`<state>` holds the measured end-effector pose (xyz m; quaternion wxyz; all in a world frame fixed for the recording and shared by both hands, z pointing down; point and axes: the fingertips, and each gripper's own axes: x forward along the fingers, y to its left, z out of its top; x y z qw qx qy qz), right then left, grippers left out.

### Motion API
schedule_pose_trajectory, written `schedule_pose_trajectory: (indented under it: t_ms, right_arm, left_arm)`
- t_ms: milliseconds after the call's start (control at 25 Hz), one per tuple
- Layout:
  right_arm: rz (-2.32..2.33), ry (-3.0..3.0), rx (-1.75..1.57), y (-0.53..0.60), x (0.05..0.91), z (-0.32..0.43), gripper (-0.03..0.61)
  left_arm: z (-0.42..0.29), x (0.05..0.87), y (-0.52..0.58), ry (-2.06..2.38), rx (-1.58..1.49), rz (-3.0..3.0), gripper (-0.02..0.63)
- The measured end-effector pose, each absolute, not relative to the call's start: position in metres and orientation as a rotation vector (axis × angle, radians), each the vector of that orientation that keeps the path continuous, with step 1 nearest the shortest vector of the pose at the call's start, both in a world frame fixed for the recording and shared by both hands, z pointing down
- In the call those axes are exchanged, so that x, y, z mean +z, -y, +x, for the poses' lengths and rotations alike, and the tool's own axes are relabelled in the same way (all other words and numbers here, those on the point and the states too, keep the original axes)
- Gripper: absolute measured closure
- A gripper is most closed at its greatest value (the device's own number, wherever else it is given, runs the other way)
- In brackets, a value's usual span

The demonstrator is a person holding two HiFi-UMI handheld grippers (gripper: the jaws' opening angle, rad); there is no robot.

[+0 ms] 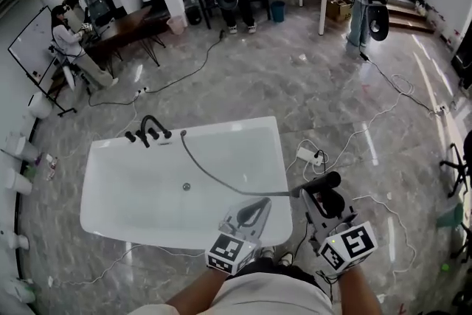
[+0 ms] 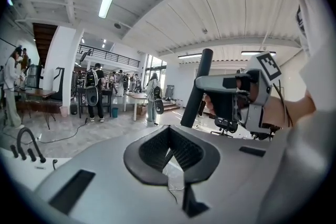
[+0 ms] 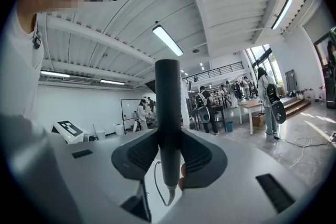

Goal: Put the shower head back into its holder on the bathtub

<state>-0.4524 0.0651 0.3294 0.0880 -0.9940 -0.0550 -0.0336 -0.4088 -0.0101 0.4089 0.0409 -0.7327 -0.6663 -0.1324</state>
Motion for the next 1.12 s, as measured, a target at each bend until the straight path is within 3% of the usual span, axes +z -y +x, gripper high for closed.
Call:
schedule_pose_trajectory:
  t_ms: [640, 1120]
  right_arm:
    - [-2.967, 0.204, -0.082, -0.104, 0.335, -0.421, 0.442]
    - [-2.953, -0.059, -0.083, -0.207, 0.344, -0.41, 0.442]
  left_arm:
    - [-0.381, 0.39, -0.041, 2.067, -0.273, -2.186, 0.609]
    - [-0.382, 0.394, -0.138, 1.886, -0.305, -2.361, 0.609]
